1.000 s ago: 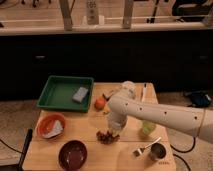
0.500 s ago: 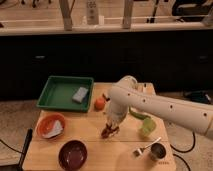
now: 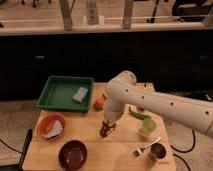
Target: Place grapes in table surface
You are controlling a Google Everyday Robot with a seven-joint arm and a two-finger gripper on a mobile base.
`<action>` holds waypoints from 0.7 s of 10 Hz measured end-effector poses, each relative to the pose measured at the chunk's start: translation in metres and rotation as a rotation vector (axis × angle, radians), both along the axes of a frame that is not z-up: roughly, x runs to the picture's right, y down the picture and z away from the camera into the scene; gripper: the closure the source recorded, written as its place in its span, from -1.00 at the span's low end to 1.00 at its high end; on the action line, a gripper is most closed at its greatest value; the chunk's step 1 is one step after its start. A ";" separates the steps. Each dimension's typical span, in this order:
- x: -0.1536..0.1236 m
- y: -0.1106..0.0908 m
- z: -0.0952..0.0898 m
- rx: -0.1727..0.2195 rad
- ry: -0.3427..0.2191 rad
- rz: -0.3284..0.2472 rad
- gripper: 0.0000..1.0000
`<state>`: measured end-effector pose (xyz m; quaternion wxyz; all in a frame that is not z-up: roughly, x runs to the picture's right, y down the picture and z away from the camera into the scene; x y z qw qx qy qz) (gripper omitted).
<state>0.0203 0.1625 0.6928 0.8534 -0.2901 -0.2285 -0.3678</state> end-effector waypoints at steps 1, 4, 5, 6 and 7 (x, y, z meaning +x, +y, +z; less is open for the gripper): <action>-0.001 -0.001 -0.003 0.003 -0.007 -0.010 0.93; -0.005 -0.001 -0.012 0.012 -0.026 -0.038 0.93; -0.005 -0.001 -0.014 0.012 -0.029 -0.042 0.93; -0.004 0.001 -0.016 0.014 -0.033 -0.044 0.93; -0.004 0.001 -0.018 0.016 -0.037 -0.044 0.93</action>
